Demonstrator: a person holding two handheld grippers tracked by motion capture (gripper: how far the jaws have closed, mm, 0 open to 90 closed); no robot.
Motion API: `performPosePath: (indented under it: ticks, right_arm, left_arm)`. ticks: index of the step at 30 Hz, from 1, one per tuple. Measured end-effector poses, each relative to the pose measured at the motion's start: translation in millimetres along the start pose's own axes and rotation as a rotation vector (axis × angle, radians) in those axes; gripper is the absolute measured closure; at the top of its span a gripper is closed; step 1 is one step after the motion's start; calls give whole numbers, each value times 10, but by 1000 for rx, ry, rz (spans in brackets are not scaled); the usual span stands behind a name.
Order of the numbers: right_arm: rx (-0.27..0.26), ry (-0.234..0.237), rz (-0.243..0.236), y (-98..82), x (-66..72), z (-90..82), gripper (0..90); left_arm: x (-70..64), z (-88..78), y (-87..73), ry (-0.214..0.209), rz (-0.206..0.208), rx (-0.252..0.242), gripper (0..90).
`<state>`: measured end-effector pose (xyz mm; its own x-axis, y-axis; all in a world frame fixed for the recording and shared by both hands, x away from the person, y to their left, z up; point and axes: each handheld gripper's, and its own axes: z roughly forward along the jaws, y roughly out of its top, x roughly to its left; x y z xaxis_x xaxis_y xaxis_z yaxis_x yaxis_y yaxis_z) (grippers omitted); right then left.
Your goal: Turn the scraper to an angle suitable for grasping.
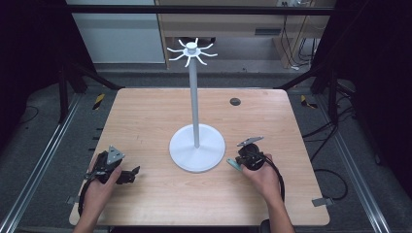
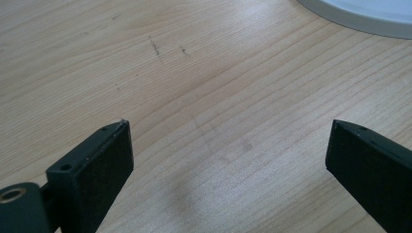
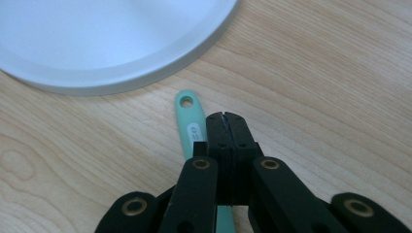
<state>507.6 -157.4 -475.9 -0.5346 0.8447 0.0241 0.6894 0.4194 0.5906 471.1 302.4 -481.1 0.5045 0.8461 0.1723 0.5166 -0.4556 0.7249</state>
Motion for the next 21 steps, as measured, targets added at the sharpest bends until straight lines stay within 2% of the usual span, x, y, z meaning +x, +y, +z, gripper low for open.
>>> performPosePath:
  ticks: [11, 17, 21]
  right_arm:
    - [-6, 3, -54, 49, 102, -60, 900]
    - [68, -27, -110, 98, 123, -42, 878]
    - [93, -25, -129, 151, 132, -71, 848]
  left_arm:
    - [12, -12, -7, 4, -3, 1, 30]
    - [16, -25, -15, 4, -7, -1, 30]
    - [12, -22, -14, 3, -6, 0, 30]
